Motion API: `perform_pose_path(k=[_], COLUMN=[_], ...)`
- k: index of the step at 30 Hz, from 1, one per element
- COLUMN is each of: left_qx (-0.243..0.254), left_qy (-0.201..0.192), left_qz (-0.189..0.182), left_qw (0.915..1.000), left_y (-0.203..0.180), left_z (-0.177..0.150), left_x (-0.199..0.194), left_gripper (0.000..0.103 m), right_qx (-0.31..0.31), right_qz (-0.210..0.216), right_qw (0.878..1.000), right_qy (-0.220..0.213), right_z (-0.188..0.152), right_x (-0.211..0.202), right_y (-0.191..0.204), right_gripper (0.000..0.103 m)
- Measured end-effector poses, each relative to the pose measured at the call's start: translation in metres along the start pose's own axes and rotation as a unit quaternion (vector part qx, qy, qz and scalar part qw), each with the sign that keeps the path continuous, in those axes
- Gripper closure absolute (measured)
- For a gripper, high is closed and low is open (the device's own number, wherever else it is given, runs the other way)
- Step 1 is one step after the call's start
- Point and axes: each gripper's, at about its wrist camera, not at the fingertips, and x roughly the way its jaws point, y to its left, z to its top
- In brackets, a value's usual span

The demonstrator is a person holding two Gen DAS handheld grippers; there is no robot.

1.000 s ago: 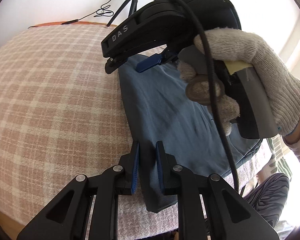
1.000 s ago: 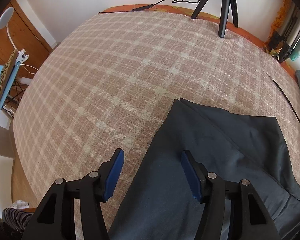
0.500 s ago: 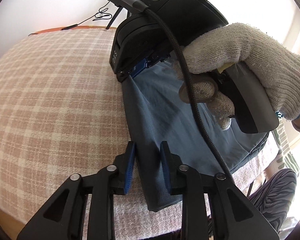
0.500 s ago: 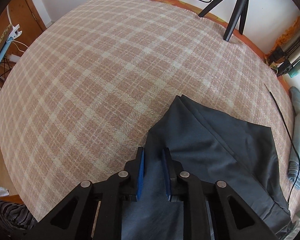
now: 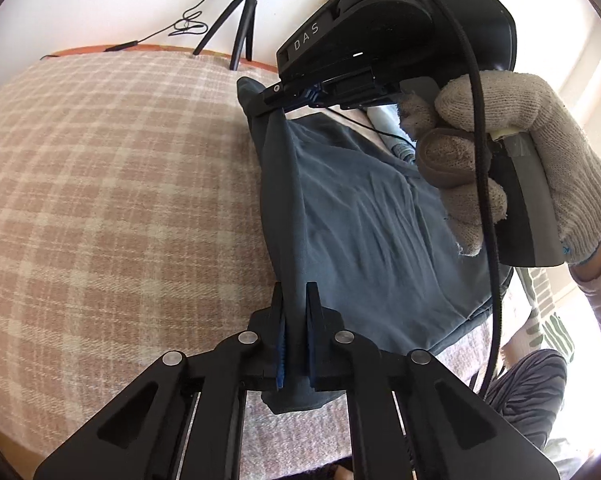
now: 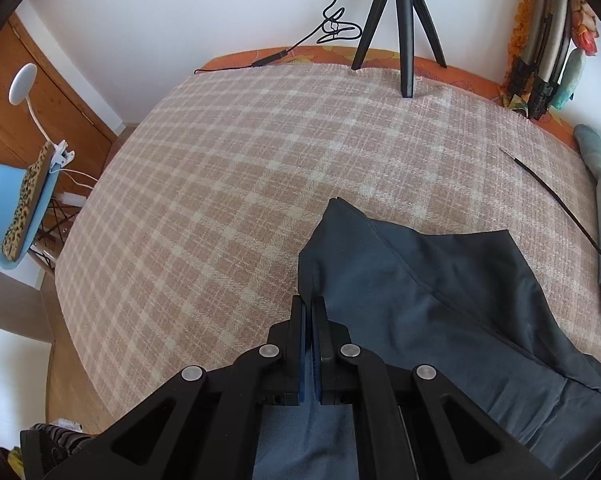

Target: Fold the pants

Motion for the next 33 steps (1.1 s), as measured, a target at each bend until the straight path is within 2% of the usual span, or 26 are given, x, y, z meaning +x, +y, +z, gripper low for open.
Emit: perform_pose_path(k=[4,10,16,23,28,33], left_qx=[0.032,0.058,0.081,0.1,0.107,0.128], left_qy=[-0.025,-0.039,-0.042,-0.031,0.005,0.017], left_qz=[-0.02,-0.055,-0.087,-0.13,-0.168,-0.192], left_qw=[0.999,0.9961,0.992,0.986,0.98,0.973], left_y=[-0.022,-0.056,-0.094,-0.144,-0.179,-0.218], left_z=[0.007,0.016,0.02,0.021,0.028,0.027], left_x=[-0.014,-0.02,-0.008,0.018,0.047,0.069], left_gripper=[0.097,0.097,0.097,0.097,0.098,0.098], right_qx=[0.015,0.031,0.034,0.059,0.082,0.109], right_qz=[0.021,0.037,0.029,-0.008,-0.048,-0.077], right_qw=[0.999,0.997,0.995,0.993,0.989,0.984], right_qy=[-0.025,-0.054,-0.084,-0.107,-0.115,-0.119], right_z=[-0.001,-0.008,-0.021,-0.044,-0.067,-0.091], right_x=[-0.024,-0.055,-0.092,-0.133,-0.159,-0.177], right_y=[-0.015,-0.034,-0.058,-0.116,-0.165,-0.214], right_gripper=[0.103,0.103,0.103,0.103,0.103,0.103])
